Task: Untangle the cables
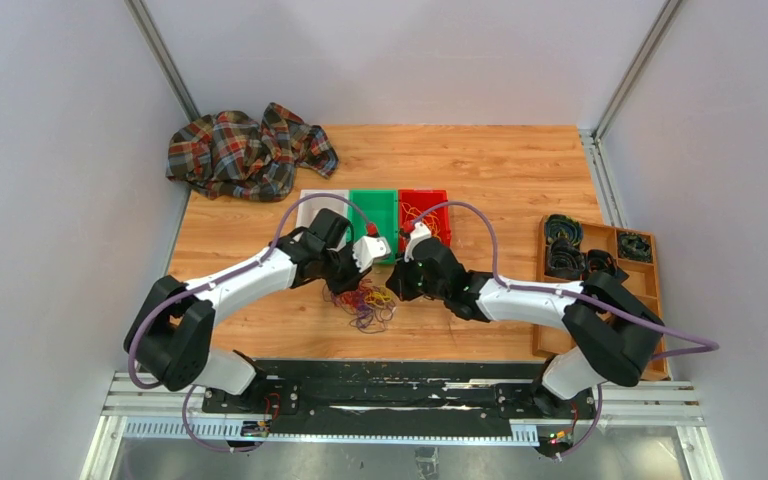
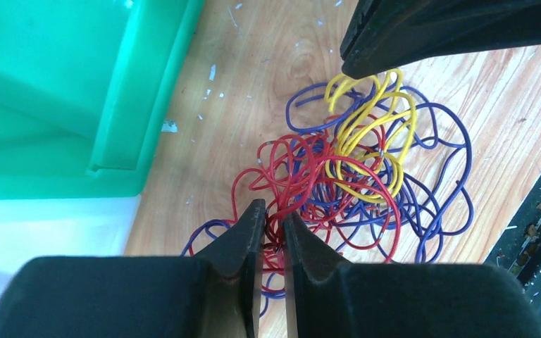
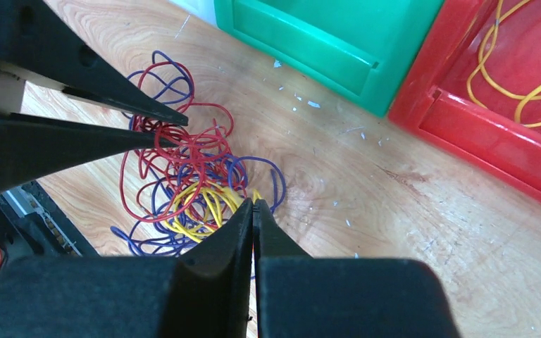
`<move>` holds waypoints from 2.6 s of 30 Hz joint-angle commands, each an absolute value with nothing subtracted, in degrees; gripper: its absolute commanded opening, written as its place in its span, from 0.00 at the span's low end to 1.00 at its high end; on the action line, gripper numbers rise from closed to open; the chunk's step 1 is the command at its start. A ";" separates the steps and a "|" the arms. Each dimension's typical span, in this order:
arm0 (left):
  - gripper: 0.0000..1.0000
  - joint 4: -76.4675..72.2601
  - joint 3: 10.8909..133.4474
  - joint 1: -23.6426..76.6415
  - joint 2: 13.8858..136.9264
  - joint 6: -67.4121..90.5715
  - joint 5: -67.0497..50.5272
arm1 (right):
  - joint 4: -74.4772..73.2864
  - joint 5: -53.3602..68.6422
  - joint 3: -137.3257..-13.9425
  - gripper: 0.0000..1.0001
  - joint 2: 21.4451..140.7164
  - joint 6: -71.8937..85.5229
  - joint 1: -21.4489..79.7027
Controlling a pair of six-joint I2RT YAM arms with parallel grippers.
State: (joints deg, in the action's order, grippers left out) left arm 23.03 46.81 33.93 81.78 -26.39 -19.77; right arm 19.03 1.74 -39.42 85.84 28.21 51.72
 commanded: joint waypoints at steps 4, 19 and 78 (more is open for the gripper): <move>0.13 23.93 46.19 34.10 78.84 -26.34 -19.38 | 18.24 -0.96 -37.27 0.00 81.48 28.93 52.23; 0.05 27.13 47.98 34.07 77.24 -22.17 -21.10 | 18.01 -2.33 -36.59 0.51 79.32 28.60 54.65; 0.01 21.78 32.95 33.93 74.36 -44.32 5.06 | -12.80 -13.17 -50.73 0.01 34.29 14.71 34.72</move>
